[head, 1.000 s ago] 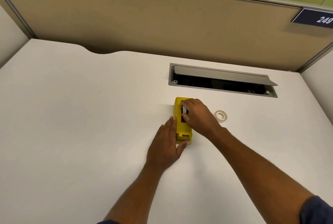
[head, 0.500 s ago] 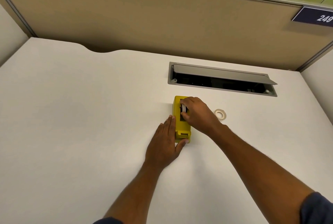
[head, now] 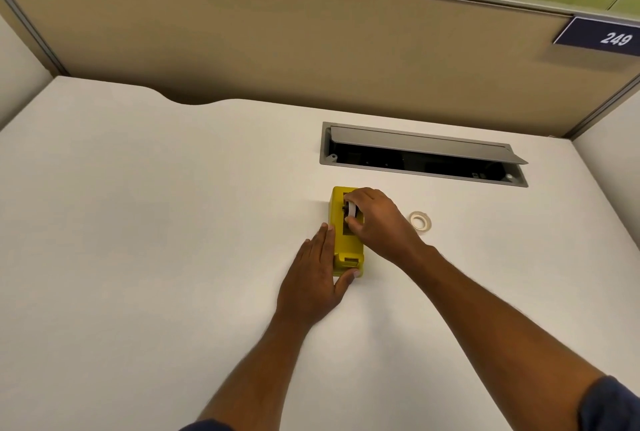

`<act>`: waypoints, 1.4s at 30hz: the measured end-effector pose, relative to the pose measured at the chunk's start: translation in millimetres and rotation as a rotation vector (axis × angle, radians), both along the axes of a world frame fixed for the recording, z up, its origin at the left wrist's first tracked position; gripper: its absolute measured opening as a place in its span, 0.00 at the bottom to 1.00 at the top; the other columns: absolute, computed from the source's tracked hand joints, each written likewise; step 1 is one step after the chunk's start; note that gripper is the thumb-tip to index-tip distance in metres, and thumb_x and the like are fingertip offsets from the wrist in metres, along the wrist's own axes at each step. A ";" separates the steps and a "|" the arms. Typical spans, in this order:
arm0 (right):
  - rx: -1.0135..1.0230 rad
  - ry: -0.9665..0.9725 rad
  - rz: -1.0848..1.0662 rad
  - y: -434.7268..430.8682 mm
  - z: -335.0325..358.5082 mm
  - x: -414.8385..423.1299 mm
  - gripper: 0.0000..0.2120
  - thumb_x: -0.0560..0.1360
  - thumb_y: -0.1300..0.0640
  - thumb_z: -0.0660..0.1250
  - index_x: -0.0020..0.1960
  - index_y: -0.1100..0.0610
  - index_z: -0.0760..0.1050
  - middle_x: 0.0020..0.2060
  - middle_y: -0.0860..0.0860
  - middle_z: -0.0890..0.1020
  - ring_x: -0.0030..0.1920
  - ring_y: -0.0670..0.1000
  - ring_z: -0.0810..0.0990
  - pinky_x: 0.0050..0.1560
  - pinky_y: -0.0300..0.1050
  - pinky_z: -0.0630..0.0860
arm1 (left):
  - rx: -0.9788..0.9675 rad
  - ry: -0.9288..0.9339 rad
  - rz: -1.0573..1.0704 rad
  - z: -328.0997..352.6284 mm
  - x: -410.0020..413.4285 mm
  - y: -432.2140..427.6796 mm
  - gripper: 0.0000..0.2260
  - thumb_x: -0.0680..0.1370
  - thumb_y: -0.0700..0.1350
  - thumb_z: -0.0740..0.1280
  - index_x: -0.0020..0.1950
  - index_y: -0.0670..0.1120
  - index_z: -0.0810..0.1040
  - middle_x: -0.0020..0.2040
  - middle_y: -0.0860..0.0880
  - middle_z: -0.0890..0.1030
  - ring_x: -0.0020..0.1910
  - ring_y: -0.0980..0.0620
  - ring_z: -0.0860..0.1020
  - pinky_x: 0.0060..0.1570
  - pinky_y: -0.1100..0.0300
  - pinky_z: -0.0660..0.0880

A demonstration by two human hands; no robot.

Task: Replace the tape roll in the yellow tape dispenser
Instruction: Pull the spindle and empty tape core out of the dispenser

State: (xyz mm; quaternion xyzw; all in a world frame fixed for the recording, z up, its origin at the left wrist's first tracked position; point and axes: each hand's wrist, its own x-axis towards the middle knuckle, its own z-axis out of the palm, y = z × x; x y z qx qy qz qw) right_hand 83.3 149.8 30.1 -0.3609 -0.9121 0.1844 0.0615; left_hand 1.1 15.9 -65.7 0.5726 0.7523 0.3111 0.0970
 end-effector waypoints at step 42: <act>-0.237 0.747 -0.062 -94.0 177.9 113.9 0.11 0.71 0.59 0.72 0.53 0.53 0.81 0.42 0.40 0.83 0.46 0.38 0.82 0.45 0.29 0.77 | 0.380 -1.059 0.128 245.5 78.7 -40.9 0.14 0.74 0.46 0.70 0.59 0.46 0.80 0.50 0.48 0.85 0.50 0.51 0.83 0.49 0.59 0.80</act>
